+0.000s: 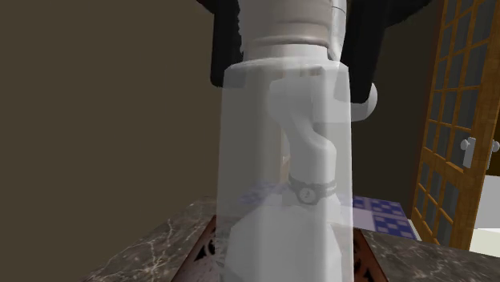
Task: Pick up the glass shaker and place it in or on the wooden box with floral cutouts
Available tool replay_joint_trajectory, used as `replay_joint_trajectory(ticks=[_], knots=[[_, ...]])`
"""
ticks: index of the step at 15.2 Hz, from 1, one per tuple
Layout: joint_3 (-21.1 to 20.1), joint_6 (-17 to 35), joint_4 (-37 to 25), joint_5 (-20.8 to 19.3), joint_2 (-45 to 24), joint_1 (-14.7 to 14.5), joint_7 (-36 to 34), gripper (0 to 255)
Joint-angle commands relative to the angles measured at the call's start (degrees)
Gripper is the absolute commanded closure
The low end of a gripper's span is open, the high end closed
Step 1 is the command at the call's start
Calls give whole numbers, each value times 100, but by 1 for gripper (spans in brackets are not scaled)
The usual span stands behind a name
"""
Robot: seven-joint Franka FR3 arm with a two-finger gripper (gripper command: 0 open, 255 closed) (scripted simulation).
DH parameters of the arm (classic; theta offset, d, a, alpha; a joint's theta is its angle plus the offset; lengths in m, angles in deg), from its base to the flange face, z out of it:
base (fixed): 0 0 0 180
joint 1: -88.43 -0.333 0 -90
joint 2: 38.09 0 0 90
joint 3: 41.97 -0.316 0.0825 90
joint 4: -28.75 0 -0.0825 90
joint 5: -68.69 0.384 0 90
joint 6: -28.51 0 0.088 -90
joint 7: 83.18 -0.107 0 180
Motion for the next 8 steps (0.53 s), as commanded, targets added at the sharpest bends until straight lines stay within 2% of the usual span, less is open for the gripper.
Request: replay_joint_trajectory(ticks=[1, 8], knots=[[5, 165, 147, -8, -15, 4, -10, 255], [2, 643, 526, -36, -118, 8, -72, 255]])
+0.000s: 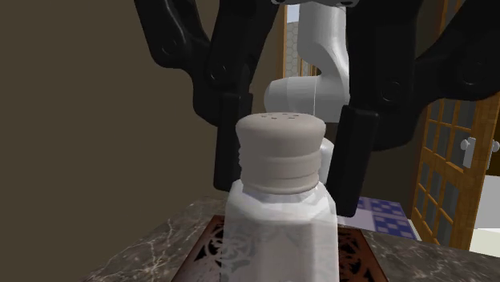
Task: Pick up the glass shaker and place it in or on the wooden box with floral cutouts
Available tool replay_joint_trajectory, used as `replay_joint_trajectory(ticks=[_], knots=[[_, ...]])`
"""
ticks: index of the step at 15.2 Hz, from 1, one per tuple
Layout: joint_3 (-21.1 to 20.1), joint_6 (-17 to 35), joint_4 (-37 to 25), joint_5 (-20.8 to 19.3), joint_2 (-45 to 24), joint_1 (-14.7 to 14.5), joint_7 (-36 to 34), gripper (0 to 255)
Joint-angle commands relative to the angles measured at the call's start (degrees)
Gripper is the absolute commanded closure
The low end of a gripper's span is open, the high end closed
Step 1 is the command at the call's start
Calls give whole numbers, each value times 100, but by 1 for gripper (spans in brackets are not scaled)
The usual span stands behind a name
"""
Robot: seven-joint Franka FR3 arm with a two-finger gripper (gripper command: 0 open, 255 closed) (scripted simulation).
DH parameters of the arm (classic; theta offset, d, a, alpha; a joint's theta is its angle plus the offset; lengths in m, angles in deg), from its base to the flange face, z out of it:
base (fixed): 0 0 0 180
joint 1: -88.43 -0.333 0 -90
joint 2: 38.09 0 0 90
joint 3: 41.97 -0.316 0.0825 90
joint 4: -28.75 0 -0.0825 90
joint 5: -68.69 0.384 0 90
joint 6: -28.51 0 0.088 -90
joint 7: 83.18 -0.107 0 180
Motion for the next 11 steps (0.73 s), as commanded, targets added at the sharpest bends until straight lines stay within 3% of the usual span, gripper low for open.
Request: replay_joint_trajectory(ticks=[1, 7, 8, 11], knots=[[2, 62, 45, -4, -13, 2, -4, 255], [2, 62, 45, -4, -13, 2, -4, 255], [0, 57, 39, -4, -14, 1, -5, 0], [2, 58, 38, -4, -16, 3, -3, 0]])
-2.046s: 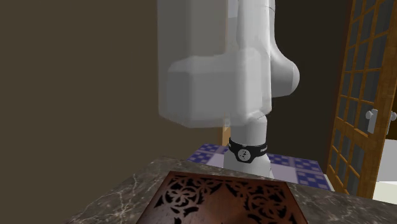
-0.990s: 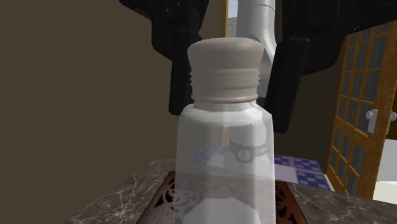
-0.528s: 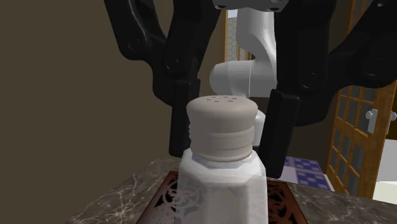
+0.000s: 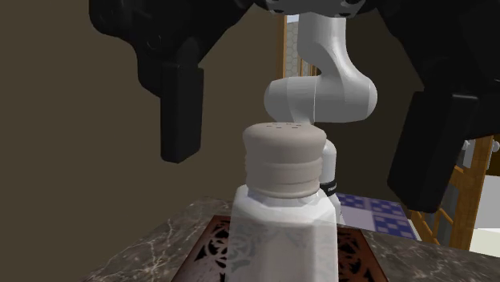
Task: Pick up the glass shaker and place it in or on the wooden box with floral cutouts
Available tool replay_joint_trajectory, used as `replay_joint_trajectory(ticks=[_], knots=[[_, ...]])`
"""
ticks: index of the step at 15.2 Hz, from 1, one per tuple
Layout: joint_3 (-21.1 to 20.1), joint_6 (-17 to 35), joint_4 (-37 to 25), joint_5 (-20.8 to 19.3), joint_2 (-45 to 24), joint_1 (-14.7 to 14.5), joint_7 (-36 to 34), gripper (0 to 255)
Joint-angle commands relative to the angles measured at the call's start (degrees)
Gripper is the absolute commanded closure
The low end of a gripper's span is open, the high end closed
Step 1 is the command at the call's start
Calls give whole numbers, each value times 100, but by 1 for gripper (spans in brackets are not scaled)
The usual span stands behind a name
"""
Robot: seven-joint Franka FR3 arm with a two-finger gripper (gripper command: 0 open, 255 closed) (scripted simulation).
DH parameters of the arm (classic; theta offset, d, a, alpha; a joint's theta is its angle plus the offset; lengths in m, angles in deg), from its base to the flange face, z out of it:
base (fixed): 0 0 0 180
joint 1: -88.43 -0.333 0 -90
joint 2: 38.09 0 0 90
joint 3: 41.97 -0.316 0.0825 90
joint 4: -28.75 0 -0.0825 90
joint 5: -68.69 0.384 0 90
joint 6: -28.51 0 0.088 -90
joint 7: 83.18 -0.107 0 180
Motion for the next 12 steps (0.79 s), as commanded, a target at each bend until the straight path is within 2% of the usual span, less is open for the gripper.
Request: replay_joint_trajectory(ticks=[1, 2, 6, 12], knots=[[0, 0, 0, 0, -1, 0, 0, 0], [0, 4, 6, 0, 2, 0, -1, 0], [-39, -728, -631, 48, 94, -33, 23, 0], [-39, -728, -632, 48, 94, -33, 23, 0]])
